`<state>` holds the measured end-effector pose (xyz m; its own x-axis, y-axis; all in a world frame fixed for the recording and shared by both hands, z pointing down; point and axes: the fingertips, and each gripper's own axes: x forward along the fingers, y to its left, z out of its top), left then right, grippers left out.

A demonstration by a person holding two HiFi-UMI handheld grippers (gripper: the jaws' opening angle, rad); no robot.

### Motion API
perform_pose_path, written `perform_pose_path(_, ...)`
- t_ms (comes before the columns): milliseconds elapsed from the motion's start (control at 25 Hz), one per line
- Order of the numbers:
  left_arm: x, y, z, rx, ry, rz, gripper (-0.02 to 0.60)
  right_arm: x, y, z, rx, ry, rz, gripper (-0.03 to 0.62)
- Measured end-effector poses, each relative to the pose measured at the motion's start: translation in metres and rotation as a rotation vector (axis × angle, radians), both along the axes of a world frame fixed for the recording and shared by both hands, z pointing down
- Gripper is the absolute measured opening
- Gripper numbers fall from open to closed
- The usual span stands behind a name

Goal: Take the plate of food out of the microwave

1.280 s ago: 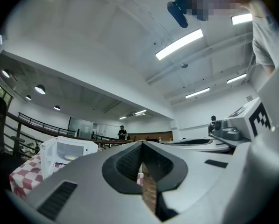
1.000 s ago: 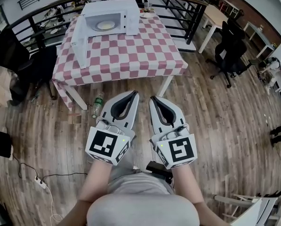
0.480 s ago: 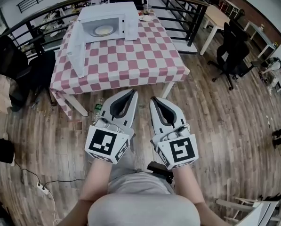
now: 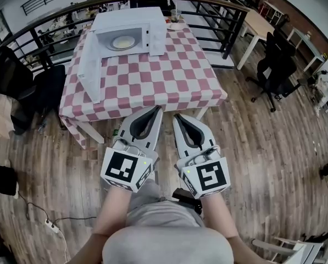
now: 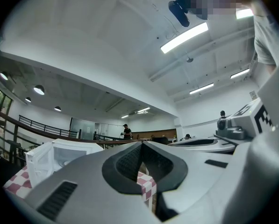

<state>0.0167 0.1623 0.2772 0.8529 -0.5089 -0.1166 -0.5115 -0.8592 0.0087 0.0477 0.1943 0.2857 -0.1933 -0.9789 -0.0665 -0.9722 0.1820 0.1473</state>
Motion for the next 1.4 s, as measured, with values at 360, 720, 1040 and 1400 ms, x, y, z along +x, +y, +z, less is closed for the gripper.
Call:
perform_pose_path(360, -0.001, -0.071, -0.005, 0.005, 0.009, -0.027, 0.002, -0.004, -0.072, -0.002, -0.005, 0.016, -0.034, 0.026)
perform_pose_path(720, 0.001, -0.136, -0.001, 0.002, 0.007, -0.031, 0.002, -0.004, -0.135, 0.002, -0.012, 0.048, -0.050, 0.026)
perform_pose_path(1040, -0.004, -0.185, 0.003, 0.000, -0.005, -0.052, 0.002, -0.008, -0.187, 0.007, -0.023, 0.036, -0.067, 0.026)
perform_pose_path(1400, -0.010, -0.220, 0.012, -0.020, -0.010, -0.090, 0.002, -0.010, -0.223, 0.014, -0.034, 0.034, -0.091, 0.026)
